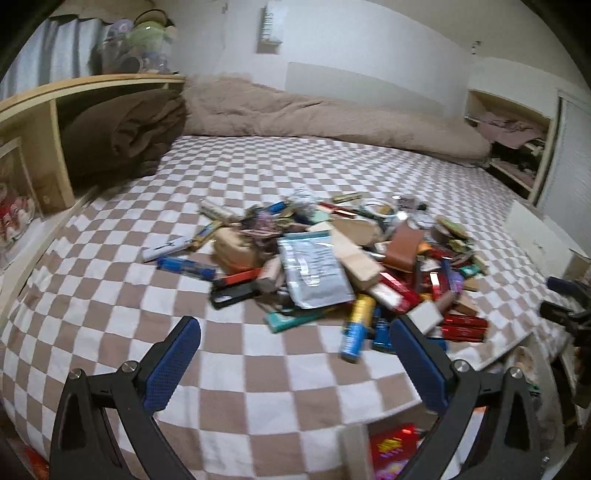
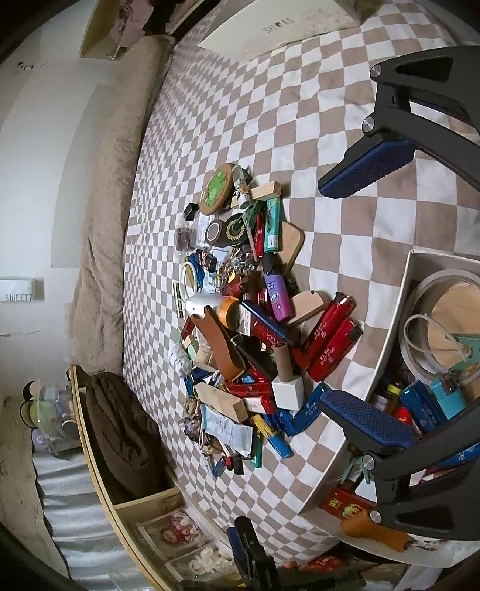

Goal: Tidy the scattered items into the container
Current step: 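Move both tools away from the box back over the pile, then lower the left tool toward the long black case with a cord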

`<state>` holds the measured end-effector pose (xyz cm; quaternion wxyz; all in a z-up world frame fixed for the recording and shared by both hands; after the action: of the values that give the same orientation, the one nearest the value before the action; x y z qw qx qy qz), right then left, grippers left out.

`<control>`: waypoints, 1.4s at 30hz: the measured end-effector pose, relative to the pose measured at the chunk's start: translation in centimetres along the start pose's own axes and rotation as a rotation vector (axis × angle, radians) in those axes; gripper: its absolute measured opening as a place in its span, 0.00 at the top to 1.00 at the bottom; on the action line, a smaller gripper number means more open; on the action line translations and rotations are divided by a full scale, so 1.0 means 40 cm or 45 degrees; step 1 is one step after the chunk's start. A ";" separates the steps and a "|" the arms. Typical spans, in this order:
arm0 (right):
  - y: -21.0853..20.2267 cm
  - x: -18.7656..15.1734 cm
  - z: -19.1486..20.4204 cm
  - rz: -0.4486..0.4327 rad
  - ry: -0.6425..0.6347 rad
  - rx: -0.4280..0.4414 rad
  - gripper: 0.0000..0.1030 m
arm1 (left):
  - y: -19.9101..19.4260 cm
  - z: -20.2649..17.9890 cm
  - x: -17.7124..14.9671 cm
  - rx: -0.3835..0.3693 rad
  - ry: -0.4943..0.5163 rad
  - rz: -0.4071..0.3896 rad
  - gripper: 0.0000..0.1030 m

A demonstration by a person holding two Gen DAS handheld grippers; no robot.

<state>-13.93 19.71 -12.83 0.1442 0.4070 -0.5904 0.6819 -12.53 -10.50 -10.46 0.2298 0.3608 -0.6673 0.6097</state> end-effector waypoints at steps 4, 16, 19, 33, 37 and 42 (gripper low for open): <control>0.006 0.001 -0.022 0.004 0.022 -0.012 0.00 | 0.047 0.067 -0.001 0.087 -0.044 0.019 0.00; 0.050 -0.016 -0.113 0.074 0.062 -0.080 0.00 | 0.131 0.217 0.006 0.217 -0.172 0.069 0.00; 0.072 -0.023 -0.136 0.098 0.075 -0.099 0.00 | 0.155 0.216 -0.004 0.198 -0.172 0.109 0.00; 0.135 -0.054 -0.202 0.166 0.164 -0.121 0.00 | 0.289 0.165 -0.004 0.293 -0.125 0.241 0.00; 0.139 -0.054 -0.212 0.171 0.172 -0.132 0.00 | 0.315 0.146 -0.002 0.285 -0.098 0.267 0.00; 0.142 -0.050 -0.208 0.172 0.168 -0.126 0.00 | 0.332 0.104 0.005 0.243 -0.047 0.287 0.00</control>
<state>-19.70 26.50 -17.95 0.1566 0.3128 -0.6388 0.6853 -22.23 -14.65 -19.54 0.1123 0.3151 -0.6467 0.6854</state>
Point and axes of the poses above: each gripper's, at about its wrist camera, not at the fingertips, and y roughly the way its jaws point, z to its left, x to its top, the point moved 9 cm from there along y, roughly the way its jaws point, and after that the axes turned 6 degrees about -y, right-handed, at the moved point
